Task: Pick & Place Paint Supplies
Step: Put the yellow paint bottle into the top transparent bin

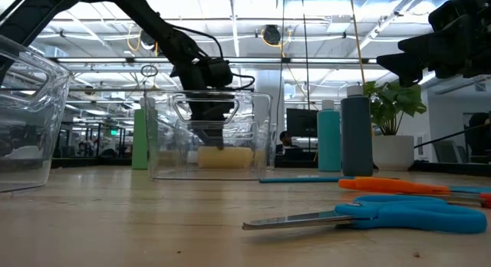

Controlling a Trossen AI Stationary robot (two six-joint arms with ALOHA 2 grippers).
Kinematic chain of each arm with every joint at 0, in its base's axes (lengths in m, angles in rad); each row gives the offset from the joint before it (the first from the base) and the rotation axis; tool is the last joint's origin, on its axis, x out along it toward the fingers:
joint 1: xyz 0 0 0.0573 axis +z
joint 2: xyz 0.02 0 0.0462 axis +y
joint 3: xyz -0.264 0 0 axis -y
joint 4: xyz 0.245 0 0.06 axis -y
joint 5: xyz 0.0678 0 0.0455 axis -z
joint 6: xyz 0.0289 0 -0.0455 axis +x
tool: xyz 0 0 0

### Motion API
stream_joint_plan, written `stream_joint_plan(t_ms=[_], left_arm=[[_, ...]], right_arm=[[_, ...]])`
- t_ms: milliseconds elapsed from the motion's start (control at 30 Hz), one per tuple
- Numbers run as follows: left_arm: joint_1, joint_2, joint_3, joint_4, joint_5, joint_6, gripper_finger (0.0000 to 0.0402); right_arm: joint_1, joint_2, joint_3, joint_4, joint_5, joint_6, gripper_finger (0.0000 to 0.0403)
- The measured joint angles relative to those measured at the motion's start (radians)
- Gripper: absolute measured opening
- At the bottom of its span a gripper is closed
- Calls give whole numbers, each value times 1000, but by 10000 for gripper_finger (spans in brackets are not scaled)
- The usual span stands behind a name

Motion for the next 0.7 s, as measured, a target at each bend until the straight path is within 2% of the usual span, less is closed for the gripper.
stream_joint_plan(t_ms=[133,300,433,600,700], left_arm=[[10,9,1,3,20,18,296],[23,28,2,4,110,41,296],[29,50,5,2,143,72,296],[39,63,4,9,141,69,296],[41,63,4,18,107,70,296]], right_arm=[[0,0,0,1,0,0,251],[0,0,0,2,0,0,251],[0,0,0,1,0,0,251],[0,0,0,1,0,0,251],[0,0,0,1,0,0,251]])
